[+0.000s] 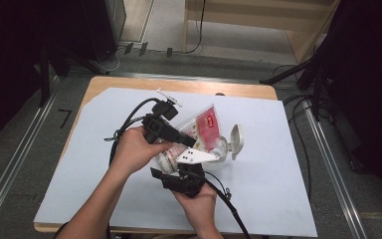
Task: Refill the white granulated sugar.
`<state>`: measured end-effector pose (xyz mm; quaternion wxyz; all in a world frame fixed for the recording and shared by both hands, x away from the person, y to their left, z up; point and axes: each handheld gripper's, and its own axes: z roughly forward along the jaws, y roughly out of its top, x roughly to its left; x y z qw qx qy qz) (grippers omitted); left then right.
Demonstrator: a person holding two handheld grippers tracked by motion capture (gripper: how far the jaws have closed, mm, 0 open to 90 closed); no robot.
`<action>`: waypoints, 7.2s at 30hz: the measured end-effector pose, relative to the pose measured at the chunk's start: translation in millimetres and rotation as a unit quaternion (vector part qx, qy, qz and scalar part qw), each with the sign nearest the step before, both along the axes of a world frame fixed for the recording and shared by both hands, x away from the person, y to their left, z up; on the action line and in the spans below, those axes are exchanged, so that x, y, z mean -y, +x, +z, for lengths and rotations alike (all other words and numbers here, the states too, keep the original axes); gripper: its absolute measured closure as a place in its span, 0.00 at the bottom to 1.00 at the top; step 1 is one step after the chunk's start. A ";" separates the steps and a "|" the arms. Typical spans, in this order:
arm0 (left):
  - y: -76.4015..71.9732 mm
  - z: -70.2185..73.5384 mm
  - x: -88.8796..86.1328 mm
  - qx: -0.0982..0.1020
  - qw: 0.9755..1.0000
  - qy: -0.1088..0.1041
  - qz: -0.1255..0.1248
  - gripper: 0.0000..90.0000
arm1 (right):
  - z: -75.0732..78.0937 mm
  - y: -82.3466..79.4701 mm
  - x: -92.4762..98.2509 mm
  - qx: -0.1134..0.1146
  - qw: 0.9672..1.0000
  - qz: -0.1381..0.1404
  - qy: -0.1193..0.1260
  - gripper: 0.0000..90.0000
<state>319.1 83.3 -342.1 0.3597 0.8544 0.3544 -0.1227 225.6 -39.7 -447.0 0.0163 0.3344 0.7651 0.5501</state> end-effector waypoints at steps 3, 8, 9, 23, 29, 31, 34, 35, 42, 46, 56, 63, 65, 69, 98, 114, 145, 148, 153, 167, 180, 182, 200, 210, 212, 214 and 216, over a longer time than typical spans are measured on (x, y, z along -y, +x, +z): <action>-0.7 1.2 -0.3 0.000 1.000 0.003 0.003 0.85 | 0.4 0.5 -1.1 0.003 1.000 0.001 -0.005 0.65; -2.6 4.9 1.5 0.009 1.000 -0.005 0.004 0.84 | 1.7 2.2 0.5 -0.014 1.000 -0.002 0.018 0.68; -3.2 5.8 1.8 0.013 1.000 -0.007 0.004 0.84 | 2.1 2.4 0.8 -0.018 1.000 -0.001 0.026 0.68; -7.1 12.3 -1.1 0.019 1.000 0.000 -0.003 0.87 | 6.1 2.5 -0.7 -0.035 0.998 -0.001 0.051 0.67; -4.2 13.5 -8.5 0.001 1.000 -0.004 0.015 0.90 | 10.3 -6.0 -11.1 0.026 1.000 0.004 -0.013 0.64; -5.4 15.3 -8.4 0.003 1.000 -0.005 0.017 0.90 | 11.2 -7.4 -12.0 0.034 0.999 -0.001 -0.020 0.67; -6.6 16.0 -5.6 0.010 1.000 -0.010 0.017 0.90 | 11.9 -6.4 -10.4 0.027 1.000 -0.002 -0.006 0.68; -6.3 16.3 -5.4 0.010 1.000 -0.010 0.014 0.90 | 12.0 -6.1 -9.7 0.023 1.000 -0.002 -0.002 0.68; -6.2 17.0 -3.4 0.009 0.999 -0.028 0.013 0.83 | 12.2 -2.2 -5.2 -0.008 0.999 0.003 0.042 0.69; -6.7 17.4 -3.3 0.009 1.000 -0.027 0.009 0.82 | 11.9 0.1 -2.4 -0.024 0.998 0.005 0.064 0.69; -4.7 17.6 -4.7 -0.001 1.000 -0.011 0.023 0.89 | 11.5 -2.2 -4.7 -0.005 0.999 0.010 0.042 0.68; -1.7 22.4 -4.9 -0.010 1.000 -0.003 0.025 0.88 | 16.6 -1.8 -6.1 -0.001 0.999 0.017 0.034 0.68; -0.4 25.1 -2.6 -0.012 1.000 -0.001 0.022 0.88 | 18.1 -1.8 -6.4 -0.005 0.999 0.017 0.039 0.68; 4.9 30.9 3.1 -0.014 1.000 0.009 0.014 0.88 | 21.9 0.3 -4.9 -0.004 0.999 0.021 0.048 0.68; 9.2 30.0 6.9 0.006 1.000 -0.007 0.027 0.87 | 24.2 7.2 -7.3 -0.009 0.998 0.017 0.055 0.69; 8.9 29.3 6.2 0.008 1.000 -0.005 0.024 0.87 | 23.6 5.8 -10.8 -0.008 0.999 0.016 0.048 0.69; 4.9 30.9 10.9 0.024 1.000 -0.002 0.018 0.87 | 24.0 1.4 -9.6 0.017 0.999 0.014 0.025 0.70; 5.1 31.1 10.9 0.024 1.000 -0.001 0.017 0.87 | 24.2 1.7 -9.5 0.016 0.999 0.016 0.026 0.70; 4.9 31.0 11.1 0.028 0.999 0.000 0.017 0.87 | 24.4 1.5 -9.4 0.013 0.999 0.016 0.026 0.70; 4.7 30.8 11.3 0.027 1.000 0.000 0.015 0.88 | 24.2 1.3 -9.5 0.013 0.999 0.016 0.028 0.70; 4.4 31.1 11.4 0.026 1.000 0.000 0.014 0.88 | 24.2 1.6 -9.6 0.013 0.999 0.017 0.027 0.70; 4.4 31.1 11.4 0.026 1.000 0.000 0.013 0.88 | 24.2 1.6 -9.6 0.013 0.999 0.017 0.027 0.70; 3.9 31.4 12.2 0.029 0.999 -0.002 0.013 0.88 | 24.0 1.3 -10.4 0.015 0.999 0.011 0.028 0.70; 3.7 31.4 12.3 0.029 0.999 -0.003 0.013 0.88 | 24.1 1.3 -10.2 0.016 0.999 0.013 0.027 0.70; 3.5 31.5 12.5 0.030 0.999 -0.001 0.014 0.88 | 24.0 1.3 -10.2 0.016 0.999 0.013 0.027 0.70; 3.6 31.6 12.4 0.030 0.999 -0.001 0.014 0.88 | 24.1 1.3 -10.1 0.016 0.999 0.013 0.026 0.70; 3.9 31.5 12.2 0.033 0.999 0.000 0.012 0.88 | 24.0 1.2 -10.5 0.020 0.999 0.013 0.022 0.69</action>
